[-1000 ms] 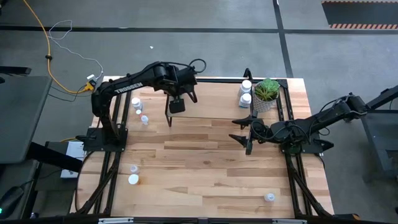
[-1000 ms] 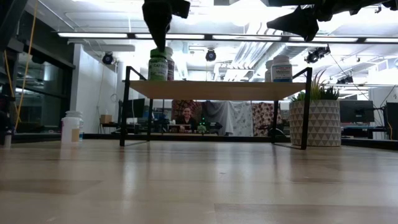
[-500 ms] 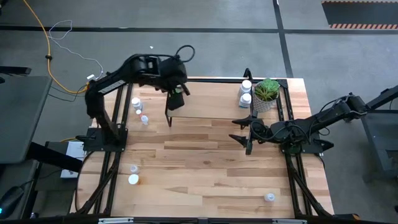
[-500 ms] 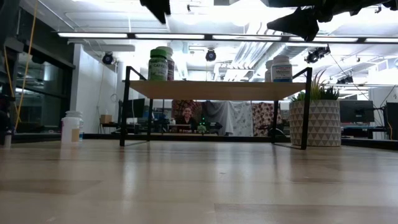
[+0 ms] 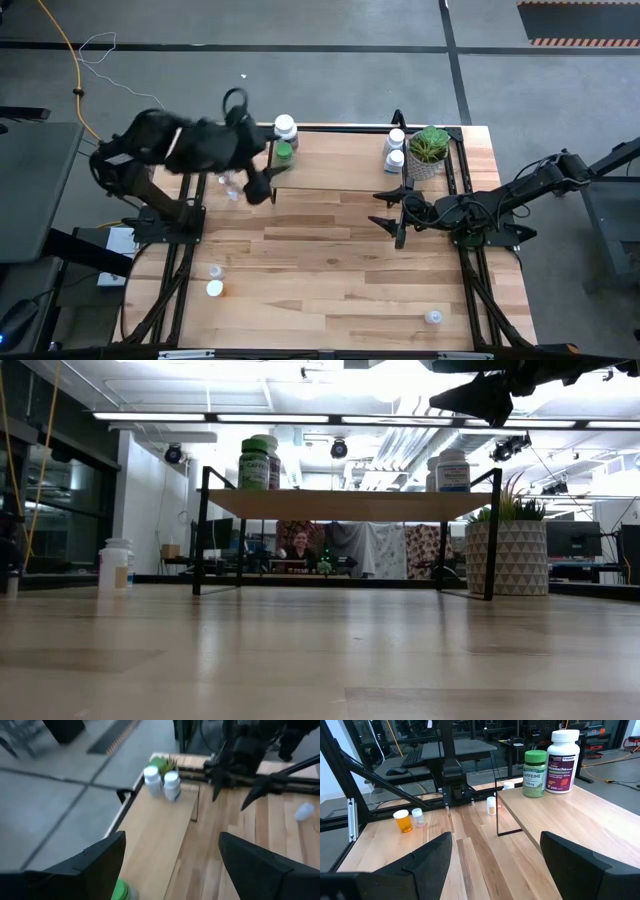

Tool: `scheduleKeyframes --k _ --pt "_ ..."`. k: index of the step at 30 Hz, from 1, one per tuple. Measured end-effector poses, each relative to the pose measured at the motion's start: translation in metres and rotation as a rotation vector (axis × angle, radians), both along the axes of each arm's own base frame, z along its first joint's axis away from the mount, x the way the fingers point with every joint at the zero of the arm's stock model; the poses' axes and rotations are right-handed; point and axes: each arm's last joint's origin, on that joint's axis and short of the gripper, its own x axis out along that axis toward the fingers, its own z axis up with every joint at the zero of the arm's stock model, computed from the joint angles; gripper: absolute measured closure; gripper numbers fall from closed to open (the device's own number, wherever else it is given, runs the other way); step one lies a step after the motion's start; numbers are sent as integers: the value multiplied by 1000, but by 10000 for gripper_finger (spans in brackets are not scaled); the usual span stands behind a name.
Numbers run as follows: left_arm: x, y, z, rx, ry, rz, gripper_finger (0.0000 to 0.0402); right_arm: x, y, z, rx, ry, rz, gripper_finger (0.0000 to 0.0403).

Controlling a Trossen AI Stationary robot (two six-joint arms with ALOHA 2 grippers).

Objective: Pick and place medicine bottles onto shelf by color
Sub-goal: Put the transparent pill bottle on the shelf

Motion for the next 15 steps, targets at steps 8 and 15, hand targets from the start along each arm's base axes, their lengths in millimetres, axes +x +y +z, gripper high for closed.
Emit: scheduleKeyframes --k 8,15 --pt "-7 -46 -22 172 10 54 92 0 0 0 3 -1 0 109" --pt "-27 -43 -72 154 -74 85 92 0 0 1 6 -9 0 109"
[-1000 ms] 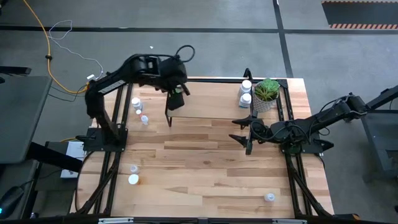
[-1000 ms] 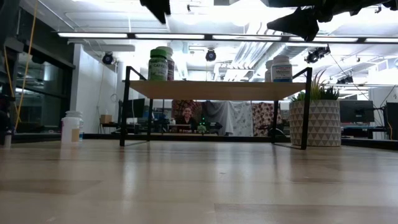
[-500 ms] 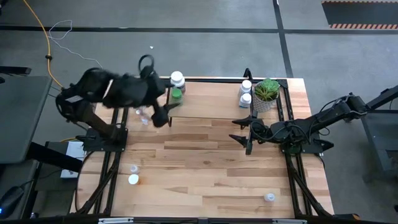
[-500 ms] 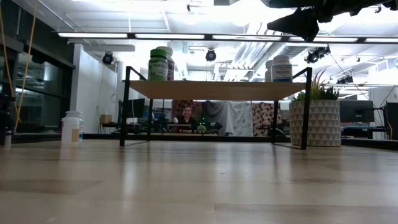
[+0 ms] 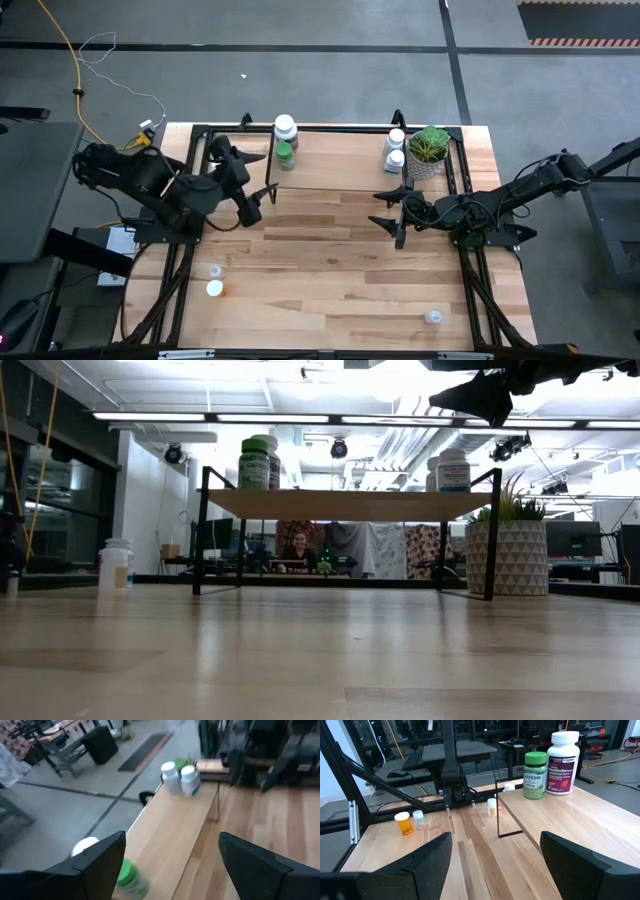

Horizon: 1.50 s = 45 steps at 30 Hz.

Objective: Pick and place medicine bottles onto shelf by color
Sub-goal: Put the transparent pill bottle on the shelf

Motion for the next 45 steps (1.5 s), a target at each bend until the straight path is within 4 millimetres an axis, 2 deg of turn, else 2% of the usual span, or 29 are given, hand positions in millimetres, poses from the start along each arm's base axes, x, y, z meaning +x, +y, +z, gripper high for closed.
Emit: scheduleKeyframes --k 4,10,12,18,22,25,28,34,45 --pt "-17 8 -33 -19 -112 -89 92 0 0 0 0 0 0 109" --pt "-37 24 -82 -69 -317 -442 92 0 0 1 1 -11 0 109" --pt "-38 32 -96 -77 -368 -510 92 0 0 1 1 -11 0 109" --pt "-39 60 -151 -215 -326 -543 92 0 0 1 4 -12 0 109" --pt "-39 60 -175 -280 -412 -637 92 0 0 1 0 -9 0 109" --pt "-44 56 -186 -260 -514 -658 92 0 0 1 0 -7 0 109" --pt "-50 52 -195 -239 -587 -602 92 0 0 1 -1 -6 0 109" --pt "-56 42 -211 -240 -592 -529 92 0 0 1 0 -9 0 109" --pt "-56 36 -212 -237 -587 -533 92 0 1 1 14 -13 34 109"
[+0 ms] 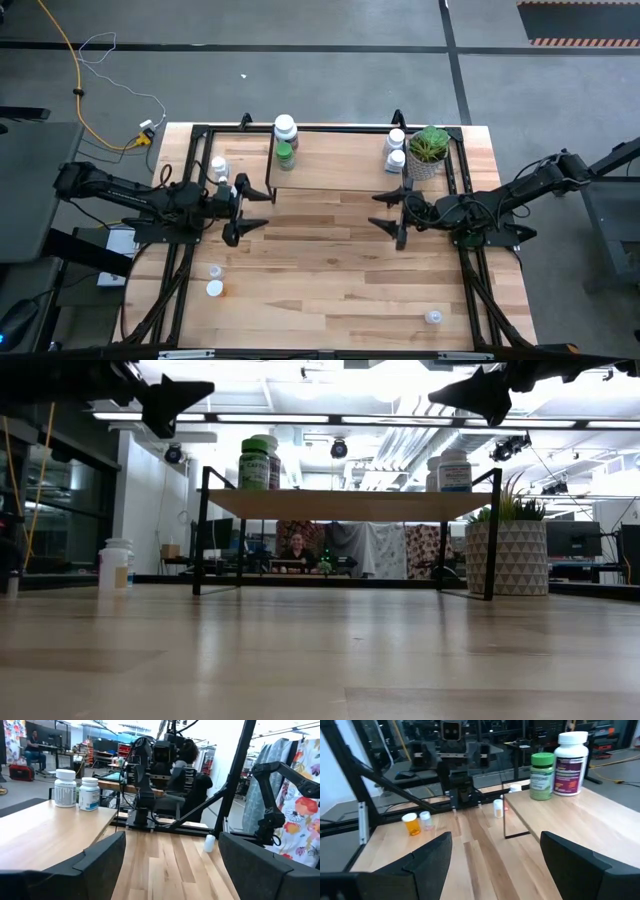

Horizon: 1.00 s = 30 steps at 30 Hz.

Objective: Pick and place medicine bottles onto shelf by color
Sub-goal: Put the transparent pill bottle on the shelf

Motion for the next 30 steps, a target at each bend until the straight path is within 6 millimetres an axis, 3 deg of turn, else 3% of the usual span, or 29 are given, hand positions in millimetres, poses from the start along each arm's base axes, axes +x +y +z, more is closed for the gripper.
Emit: scheduleKeyframes --k 6,11,15,22,30 --pt "0 0 0 9 1 3 92 1 2 3 129 -49 60 109" --pt "0 0 0 21 3 5 92 2 27 11 244 11 226 109" --pt "0 0 0 68 7 19 92 -3 57 17 357 277 191 109" --pt "0 1 -1 76 16 40 92 -21 113 25 605 832 -103 109" --pt "0 1 -1 77 19 37 92 -21 181 11 758 1293 -325 109"
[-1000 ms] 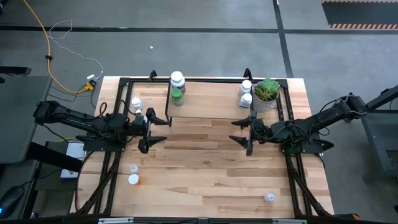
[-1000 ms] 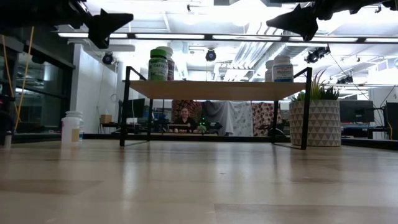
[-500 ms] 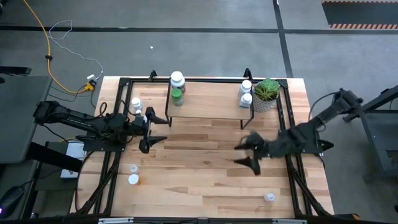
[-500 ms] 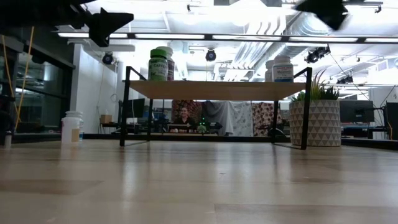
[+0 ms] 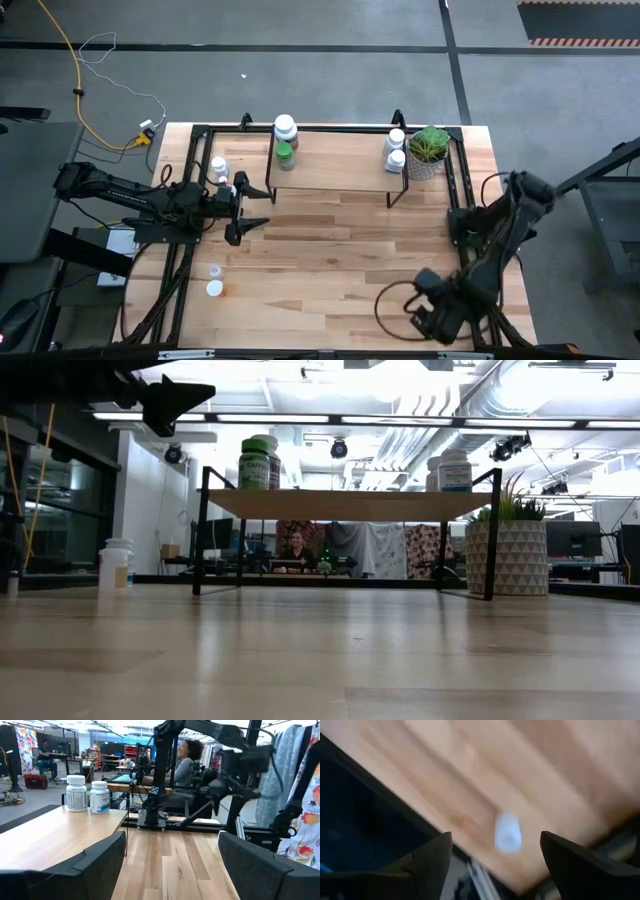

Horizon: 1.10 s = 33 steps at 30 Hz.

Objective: Pick and place medicine bottles onto shelf by color
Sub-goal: Put the transparent pill bottle on the shelf

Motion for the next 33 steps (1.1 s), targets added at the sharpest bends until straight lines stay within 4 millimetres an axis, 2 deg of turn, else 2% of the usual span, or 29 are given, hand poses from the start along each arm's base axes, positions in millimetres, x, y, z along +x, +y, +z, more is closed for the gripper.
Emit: scheduleKeyframes --k 4,8,18,25,33 --pt "0 0 0 -18 -1 -2 92 5 12 -16 33 138 -2 109" --pt "0 0 -3 -55 25 -15 92 6 10 -34 34 225 -8 109" --pt "0 0 -4 -35 43 -13 92 2 5 -77 174 229 6 109" --pt "0 0 -4 -51 39 -9 92 -4 -2 -92 132 259 -3 109" --pt "0 0 -4 -51 39 -6 92 -4 -1 -93 159 246 7 118"
